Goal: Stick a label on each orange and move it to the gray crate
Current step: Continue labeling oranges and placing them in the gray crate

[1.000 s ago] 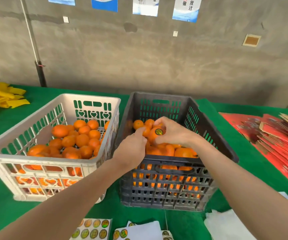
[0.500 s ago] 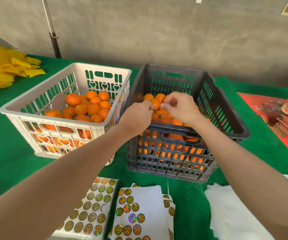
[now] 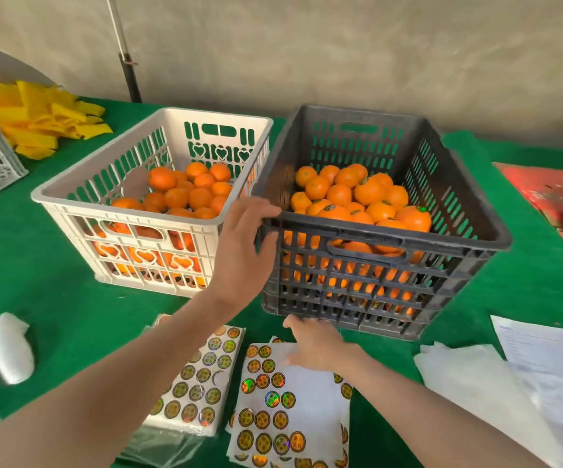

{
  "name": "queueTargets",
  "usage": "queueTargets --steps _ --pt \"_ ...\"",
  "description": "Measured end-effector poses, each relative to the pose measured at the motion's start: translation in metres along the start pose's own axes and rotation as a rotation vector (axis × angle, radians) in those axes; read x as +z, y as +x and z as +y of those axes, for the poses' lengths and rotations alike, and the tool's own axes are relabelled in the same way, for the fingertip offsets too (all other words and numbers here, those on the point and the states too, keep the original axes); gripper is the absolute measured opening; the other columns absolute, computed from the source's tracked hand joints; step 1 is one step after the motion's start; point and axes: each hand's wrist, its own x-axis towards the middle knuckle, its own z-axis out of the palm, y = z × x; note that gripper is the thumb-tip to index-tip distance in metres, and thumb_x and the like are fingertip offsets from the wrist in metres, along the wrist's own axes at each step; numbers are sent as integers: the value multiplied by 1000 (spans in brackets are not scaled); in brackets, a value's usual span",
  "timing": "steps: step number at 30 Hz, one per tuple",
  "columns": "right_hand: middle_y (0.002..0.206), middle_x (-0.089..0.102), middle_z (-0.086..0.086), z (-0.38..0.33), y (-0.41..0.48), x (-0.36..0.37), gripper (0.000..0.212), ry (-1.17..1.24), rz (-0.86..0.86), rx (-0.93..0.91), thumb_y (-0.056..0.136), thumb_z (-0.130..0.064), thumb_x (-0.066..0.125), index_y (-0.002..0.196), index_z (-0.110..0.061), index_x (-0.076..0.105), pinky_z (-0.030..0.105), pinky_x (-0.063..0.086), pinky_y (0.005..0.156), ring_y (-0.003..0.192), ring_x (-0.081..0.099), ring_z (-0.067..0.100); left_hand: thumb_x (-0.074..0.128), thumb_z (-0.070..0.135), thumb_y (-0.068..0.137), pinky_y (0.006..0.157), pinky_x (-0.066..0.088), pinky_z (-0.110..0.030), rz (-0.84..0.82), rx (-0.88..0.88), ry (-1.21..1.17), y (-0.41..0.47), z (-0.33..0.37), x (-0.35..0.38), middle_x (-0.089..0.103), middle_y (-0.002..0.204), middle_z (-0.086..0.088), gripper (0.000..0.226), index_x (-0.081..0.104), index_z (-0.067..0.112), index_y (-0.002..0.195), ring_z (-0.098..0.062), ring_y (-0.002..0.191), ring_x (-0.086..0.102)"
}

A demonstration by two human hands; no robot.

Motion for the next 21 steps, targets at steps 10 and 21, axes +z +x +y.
queueTargets --steps 10,21 --pt "85 57 -8 23 -21 -36 9 478 150 -73 90 -12 59 92 -21 57 16 39 65 76 51 4 61 22 93 93 48 -31 -714 -910 -37 -78 -51 26 64 123 -11 34 62 5 122 -20 103 63" --pt "131 45 -3 -2 -29 -20 20 272 356 -10 89 -37 59 93 -20 69 35 24 108 127 34 16 68 4 85 41 47 -14 -665 -1130 -343 -72 -46 41 70 59 5 9 68 11 81 -4 50 66"
